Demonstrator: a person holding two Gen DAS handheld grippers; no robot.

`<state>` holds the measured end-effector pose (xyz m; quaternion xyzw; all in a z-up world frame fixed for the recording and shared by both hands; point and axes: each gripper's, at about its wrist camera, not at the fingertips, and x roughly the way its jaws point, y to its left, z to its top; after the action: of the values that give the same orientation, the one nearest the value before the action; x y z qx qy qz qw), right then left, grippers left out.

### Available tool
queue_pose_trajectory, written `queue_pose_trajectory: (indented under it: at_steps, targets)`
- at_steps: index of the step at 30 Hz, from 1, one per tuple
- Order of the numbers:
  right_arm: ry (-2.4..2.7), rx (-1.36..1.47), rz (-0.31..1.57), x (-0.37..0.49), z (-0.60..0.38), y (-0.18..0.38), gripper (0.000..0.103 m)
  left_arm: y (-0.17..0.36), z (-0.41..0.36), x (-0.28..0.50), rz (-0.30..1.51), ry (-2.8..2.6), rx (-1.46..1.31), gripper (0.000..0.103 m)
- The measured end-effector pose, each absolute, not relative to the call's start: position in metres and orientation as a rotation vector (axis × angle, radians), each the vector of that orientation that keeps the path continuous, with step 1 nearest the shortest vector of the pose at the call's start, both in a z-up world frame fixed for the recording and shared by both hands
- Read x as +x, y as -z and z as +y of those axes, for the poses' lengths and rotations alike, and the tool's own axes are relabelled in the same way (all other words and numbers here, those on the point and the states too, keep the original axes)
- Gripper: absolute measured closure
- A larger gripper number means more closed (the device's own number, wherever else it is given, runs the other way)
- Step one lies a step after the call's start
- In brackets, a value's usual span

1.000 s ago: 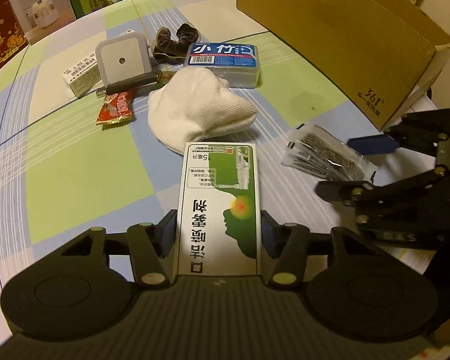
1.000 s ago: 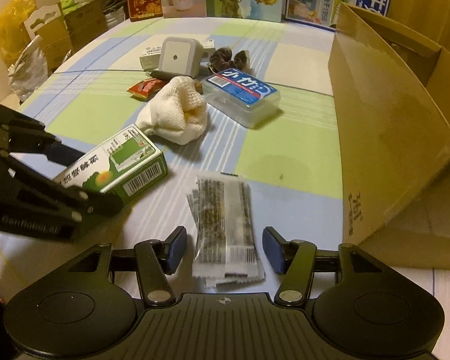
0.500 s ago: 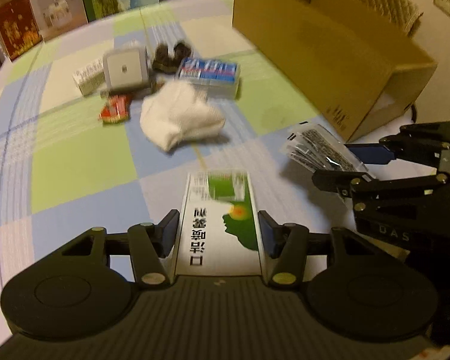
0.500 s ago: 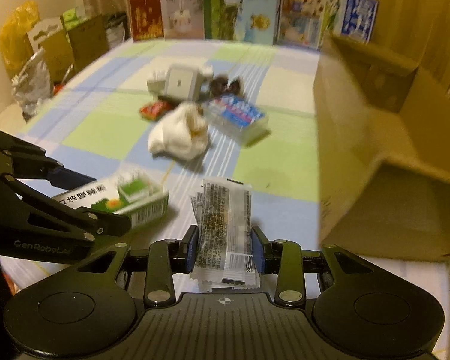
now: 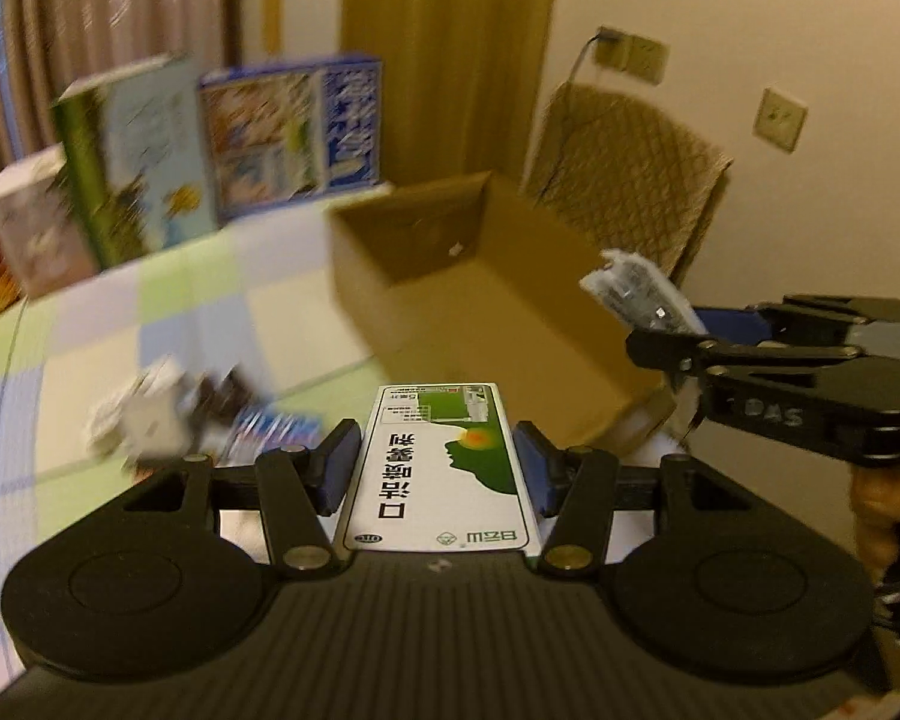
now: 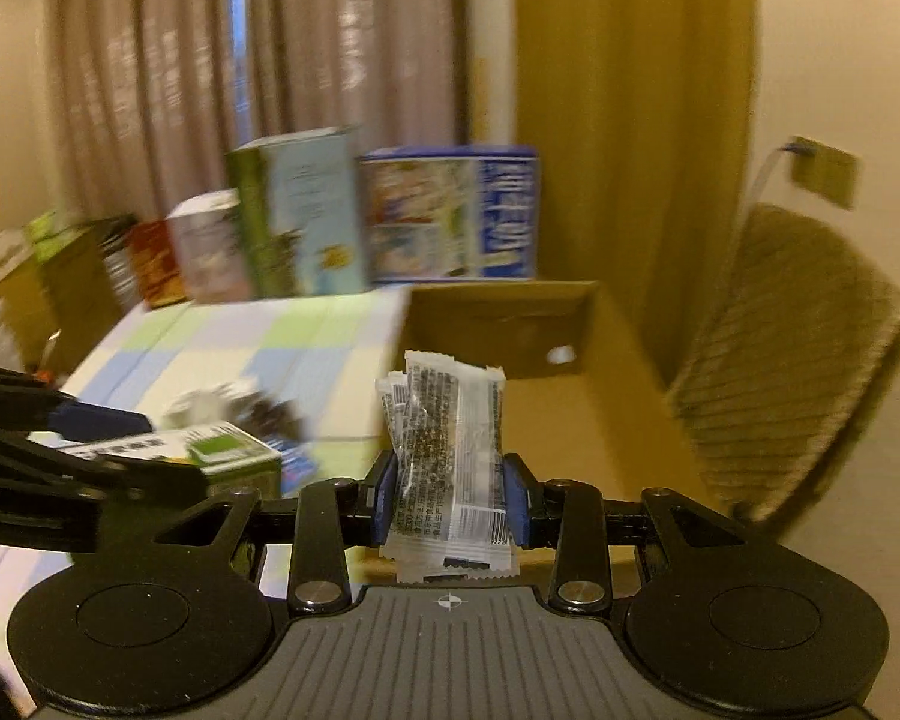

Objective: Organize objects
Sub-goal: 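Carry both items into the cardboard box and open both tools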

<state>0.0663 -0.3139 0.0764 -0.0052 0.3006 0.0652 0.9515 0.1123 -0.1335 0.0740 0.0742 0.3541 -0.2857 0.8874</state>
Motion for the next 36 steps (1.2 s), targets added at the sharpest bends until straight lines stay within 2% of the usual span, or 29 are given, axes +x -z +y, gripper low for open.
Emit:
queue_pose_trajectory:
  at_steps: [6,12,15,17,25,27,29,36]
  targets:
    - [-0.053,0.039,0.660,0.101,-0.363,-0.075,0.069,-0.076,-0.201,0.140,0.721,0.646,0.165,0.052]
    - [-0.013,0.063,0.698,0.121,-0.394,-0.060,0.069,-0.057,-0.241,0.167,0.735,0.673,0.154,0.052]
    - [-0.011,0.082,0.716,0.128,-0.403,-0.051,0.069,-0.048,-0.245,0.177,0.728,0.661,0.121,0.051]
    - [-0.011,0.096,0.726,0.130,-0.405,-0.046,0.069,-0.046,-0.243,0.178,0.723,0.649,0.119,0.046]
    - [-0.029,0.127,0.745,0.142,-0.401,-0.032,0.069,-0.047,-0.207,0.171,0.731,0.583,0.078,0.042]
    - [-0.043,0.146,0.728,0.146,-0.400,-0.032,0.064,-0.049,-0.200,0.167,0.728,0.573,0.072,0.039]
    - [-0.050,0.166,0.711,0.147,-0.399,-0.034,0.030,-0.050,-0.193,0.162,0.727,0.564,0.063,0.034]
    - [-0.052,0.194,0.683,0.122,-0.386,-0.052,0.027,-0.052,-0.164,0.134,0.732,0.516,0.026,0.024]
